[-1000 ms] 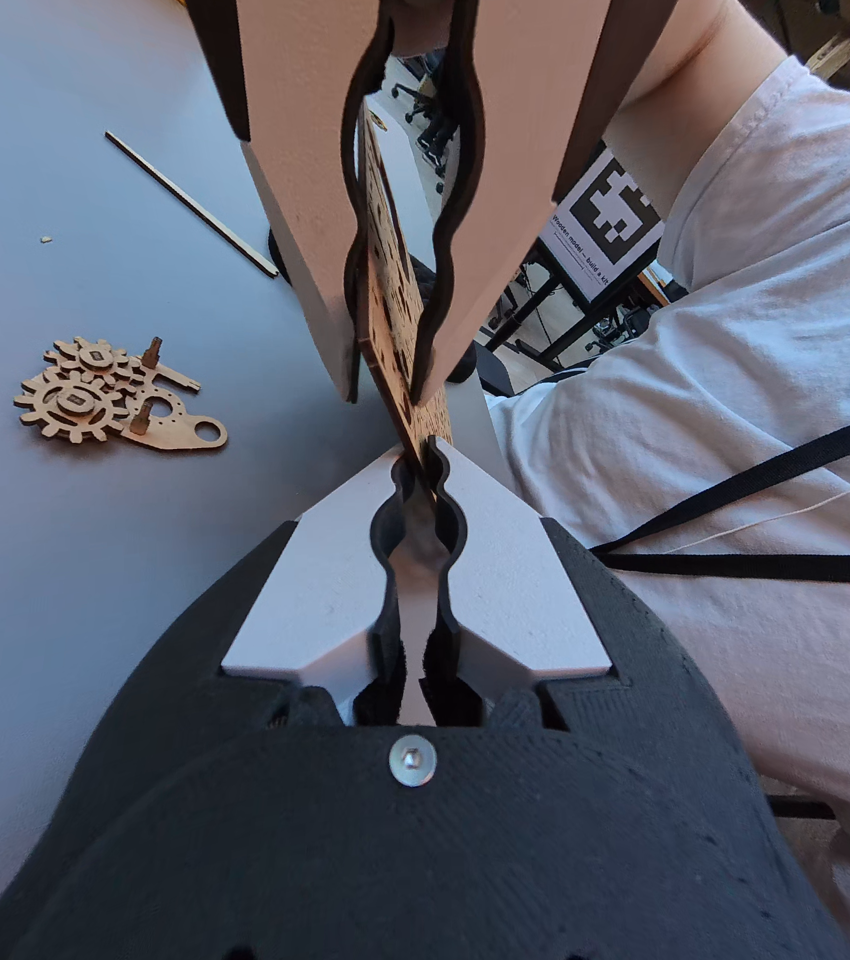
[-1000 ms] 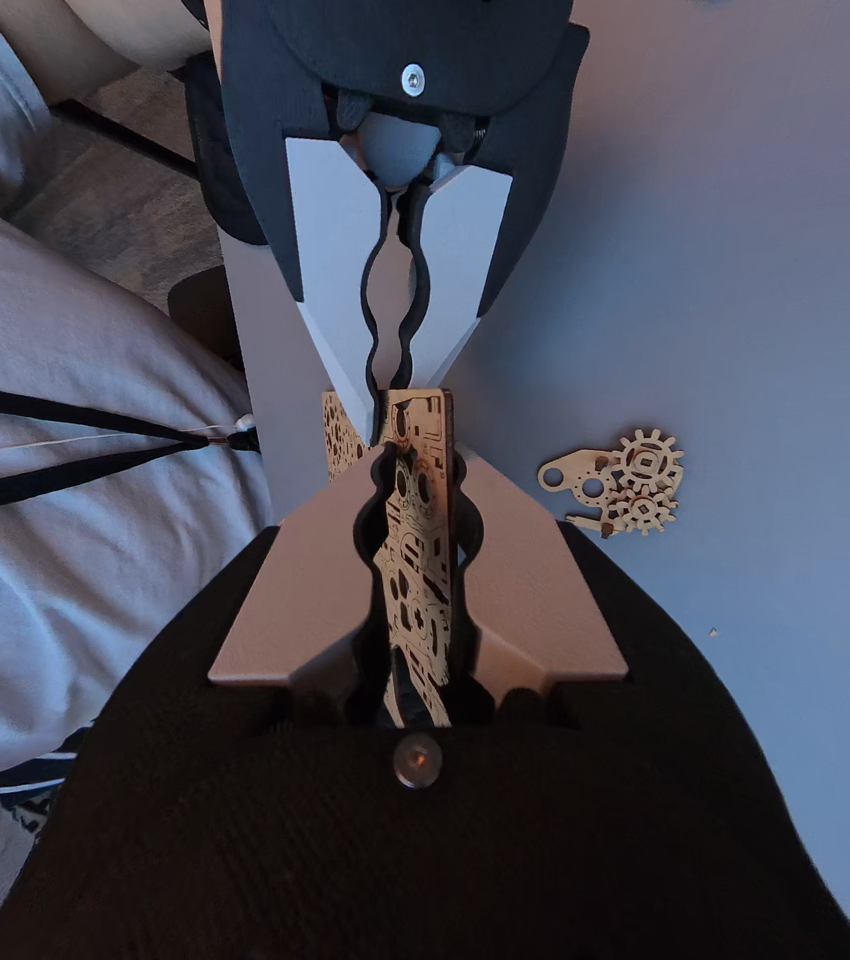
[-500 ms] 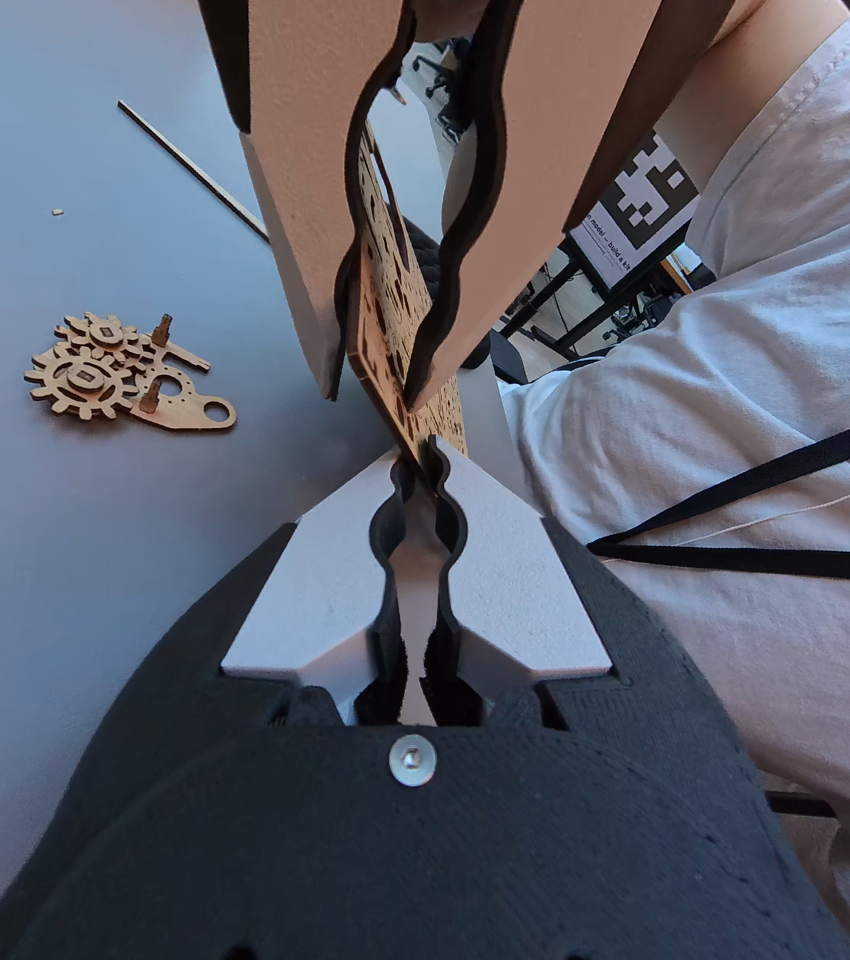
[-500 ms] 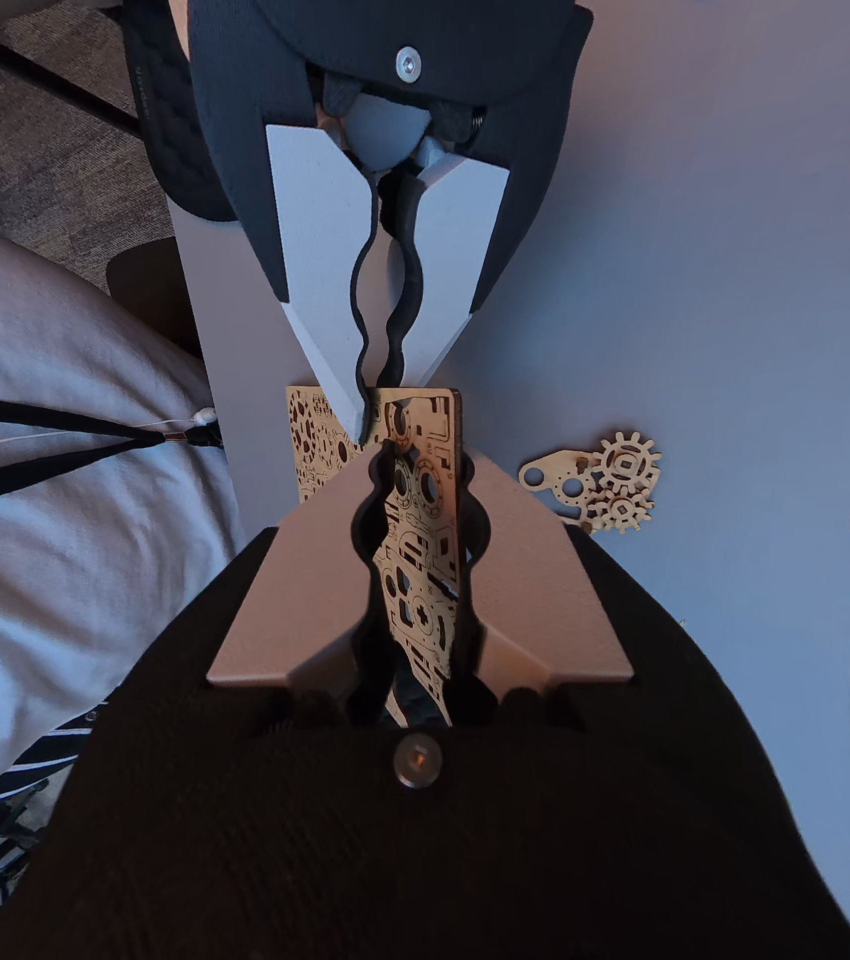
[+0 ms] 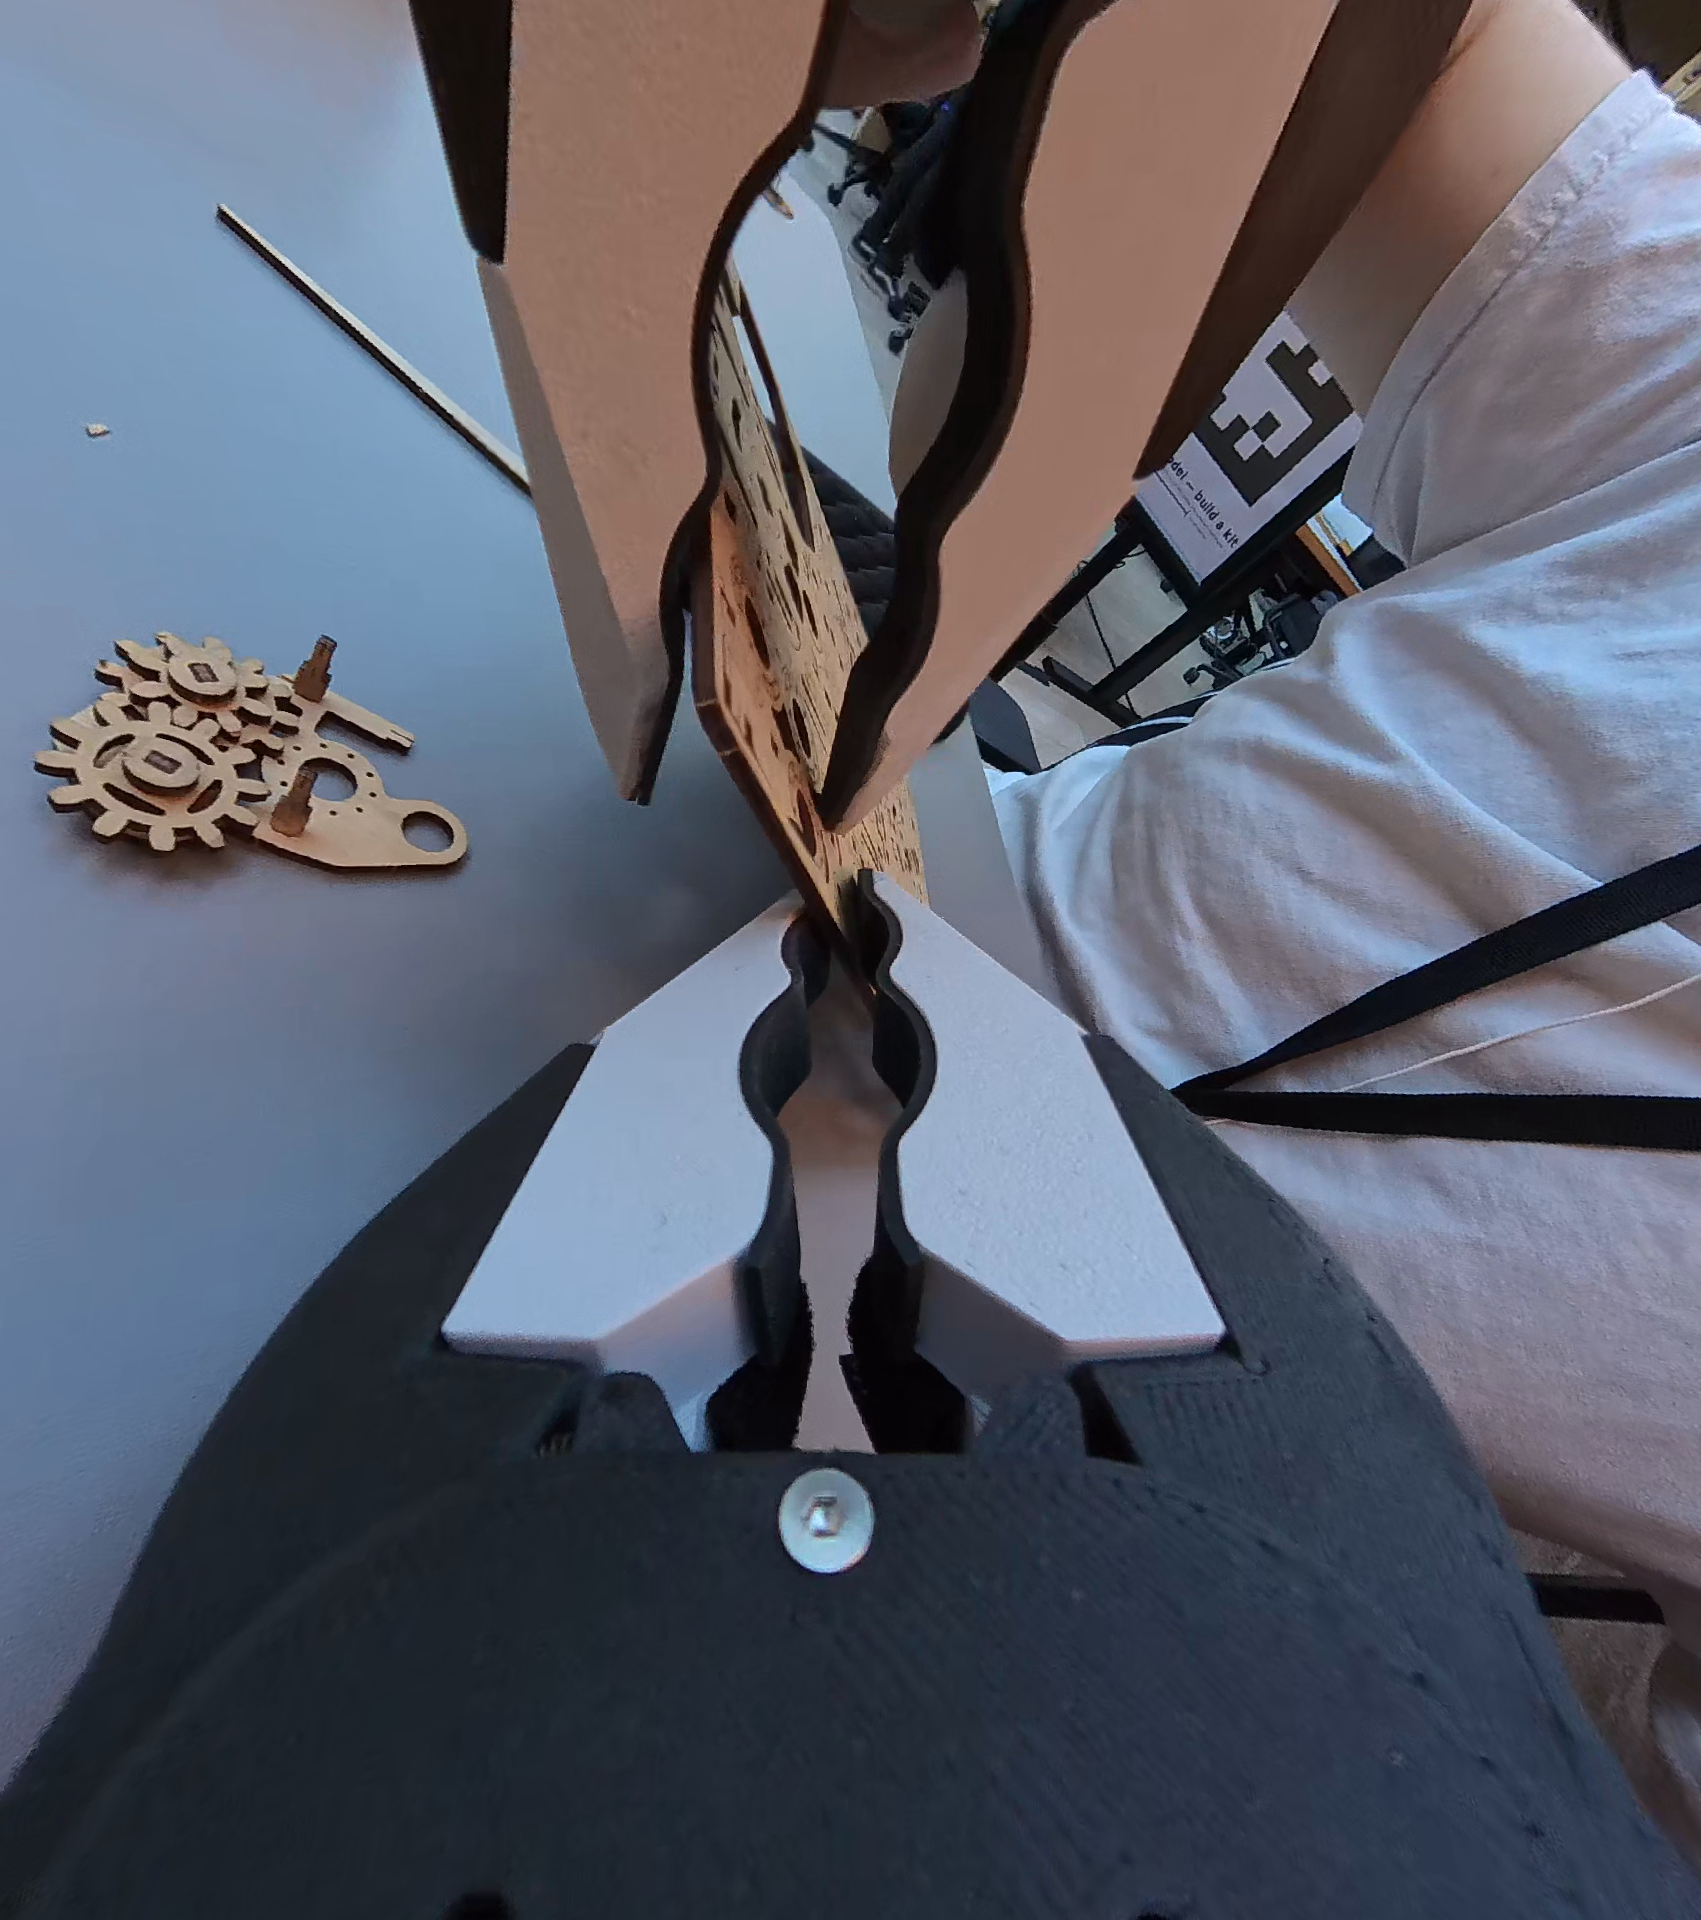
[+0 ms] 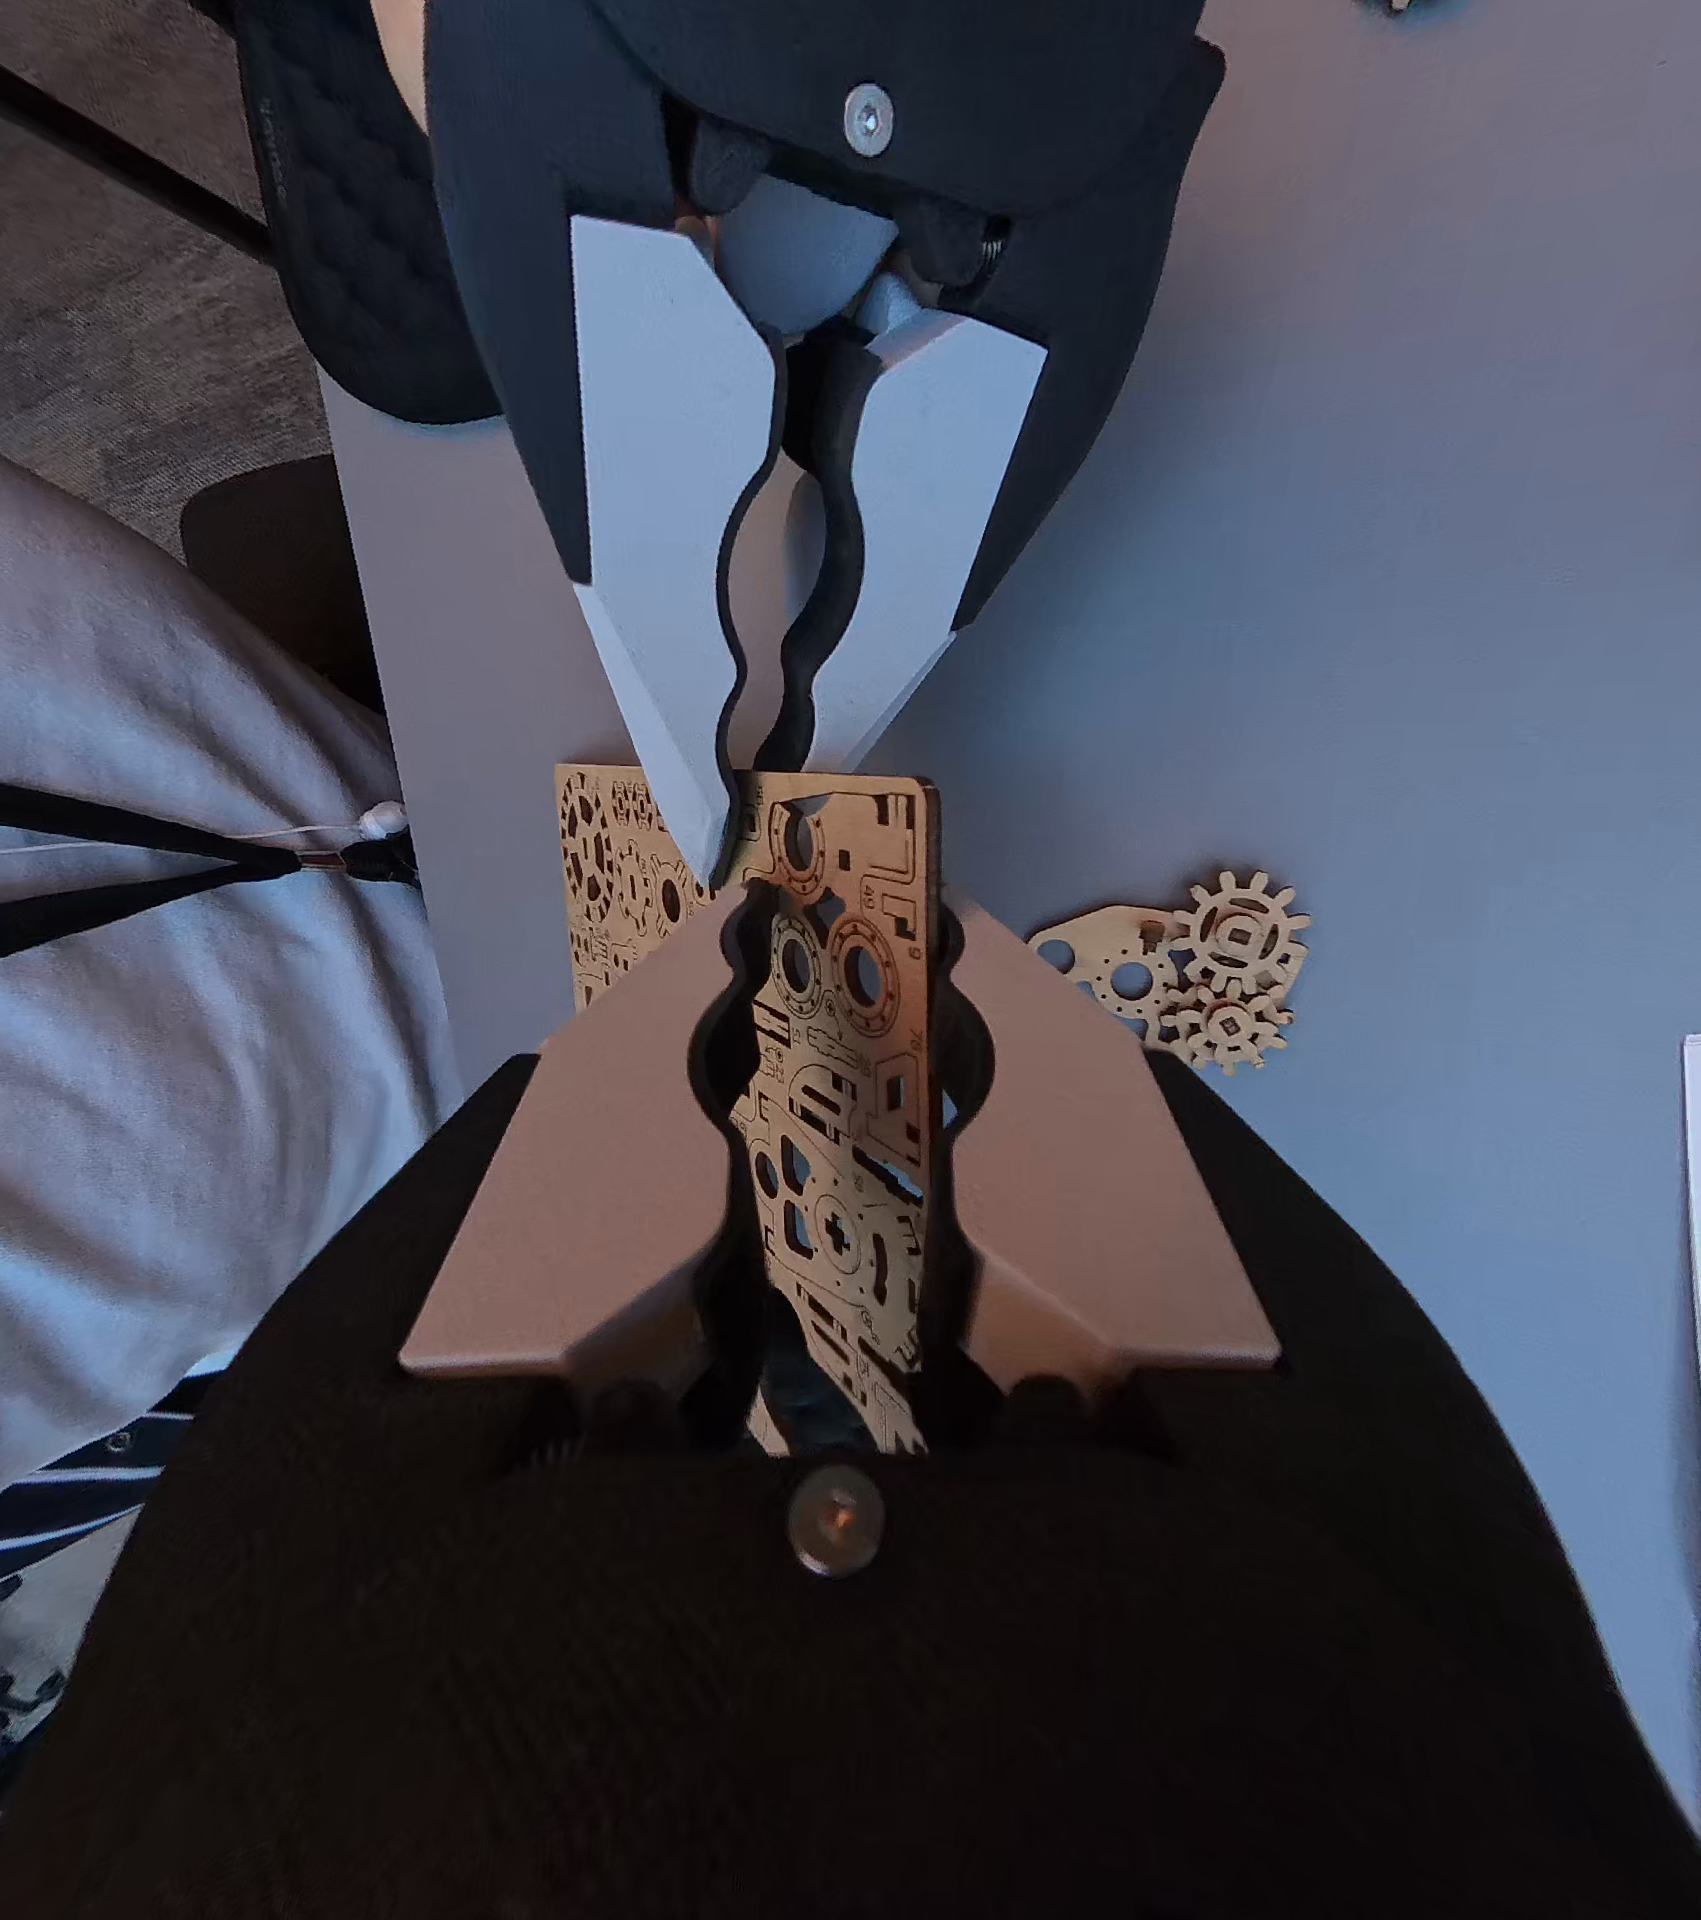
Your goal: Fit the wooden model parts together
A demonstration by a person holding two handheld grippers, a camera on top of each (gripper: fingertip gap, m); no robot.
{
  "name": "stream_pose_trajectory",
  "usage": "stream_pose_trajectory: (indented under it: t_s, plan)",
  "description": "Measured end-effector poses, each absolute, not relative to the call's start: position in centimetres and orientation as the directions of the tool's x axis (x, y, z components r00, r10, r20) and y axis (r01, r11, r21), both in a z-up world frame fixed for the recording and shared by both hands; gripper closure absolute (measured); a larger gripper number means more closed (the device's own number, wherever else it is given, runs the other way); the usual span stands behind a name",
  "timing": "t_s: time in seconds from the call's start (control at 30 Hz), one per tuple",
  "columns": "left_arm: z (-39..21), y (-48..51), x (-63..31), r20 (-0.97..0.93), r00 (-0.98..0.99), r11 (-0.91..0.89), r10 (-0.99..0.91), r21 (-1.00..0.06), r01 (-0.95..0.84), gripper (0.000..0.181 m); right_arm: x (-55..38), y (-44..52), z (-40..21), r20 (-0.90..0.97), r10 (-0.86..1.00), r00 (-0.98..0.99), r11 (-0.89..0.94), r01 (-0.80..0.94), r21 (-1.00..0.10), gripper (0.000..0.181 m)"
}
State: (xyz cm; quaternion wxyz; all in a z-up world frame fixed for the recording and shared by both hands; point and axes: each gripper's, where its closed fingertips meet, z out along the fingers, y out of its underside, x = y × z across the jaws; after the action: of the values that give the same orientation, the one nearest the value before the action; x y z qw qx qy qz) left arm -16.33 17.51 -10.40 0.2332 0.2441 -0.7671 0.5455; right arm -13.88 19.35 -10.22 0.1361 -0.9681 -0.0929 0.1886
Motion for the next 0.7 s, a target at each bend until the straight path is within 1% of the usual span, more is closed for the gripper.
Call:
stream_pose_trajectory:
  t_s: [0.1,0.3,0.33,0.37,0.4,0.47,0.5,0.57,0.63,0.7]
  plan:
    - [-10.6,17.4,-16.5,0.609,-0.780,0.306,-0.142,-0.722,-0.620,0.179,-14.0,19.3,-10.4,-0.334,0.248,0.910,-0.946,0.153,-0.284,0.154]
    - [-10.7,17.4,-16.6,0.614,-0.774,0.310,-0.153,-0.714,-0.627,0.179,-13.9,19.4,-10.6,-0.302,0.256,0.918,-0.940,0.164,-0.299,0.154]
    - [-10.7,17.4,-16.6,0.612,-0.776,0.310,-0.153,-0.716,-0.626,0.179,-12.9,19.5,-10.9,-0.236,0.227,0.945,-0.944,0.154,-0.291,0.175]
    - [-8.7,16.9,-17.0,0.653,-0.755,0.232,-0.062,-0.726,-0.648,0.174,-11.7,19.8,-11.6,-0.082,0.315,0.946,-0.909,0.275,-0.314,0.173]
    - [-7.2,16.7,-17.0,0.700,-0.714,0.171,-0.013,-0.702,-0.692,0.173,-11.9,20.3,-11.9,-0.020,0.349,0.937,-0.890,0.324,-0.321,0.174]
    - [-9.5,16.9,-17.7,0.689,-0.721,0.289,-0.066,-0.679,-0.675,0.176,-12.3,19.5,-12.3,-0.013,0.381,0.925,-0.900,0.367,-0.234,0.170]
    - [-10.2,17.0,-17.7,0.667,-0.739,0.326,-0.094,-0.681,-0.656,0.177,-12.7,19.3,-11.8,-0.037,0.392,0.919,-0.899,0.375,-0.225,0.168]
    - [-10.1,16.9,-17.5,0.649,-0.755,0.309,-0.093,-0.703,-0.641,0.179,-12.6,19.5,-10.9,-0.065,0.357,0.932,-0.909,0.330,-0.254,0.163]
    - [-9.7,17.1,-17.3,0.664,-0.744,0.288,-0.079,-0.699,-0.655,0.180,-12.1,19.6,-10.4,-0.067,0.329,0.942,-0.917,0.302,-0.261,0.146]
    - [-9.8,17.3,-17.1,0.647,-0.756,0.287,-0.099,-0.709,-0.644,0.180,-12.3,19.6,-9.8,-0.066,0.350,0.934,-0.907,0.320,-0.273,0.144]
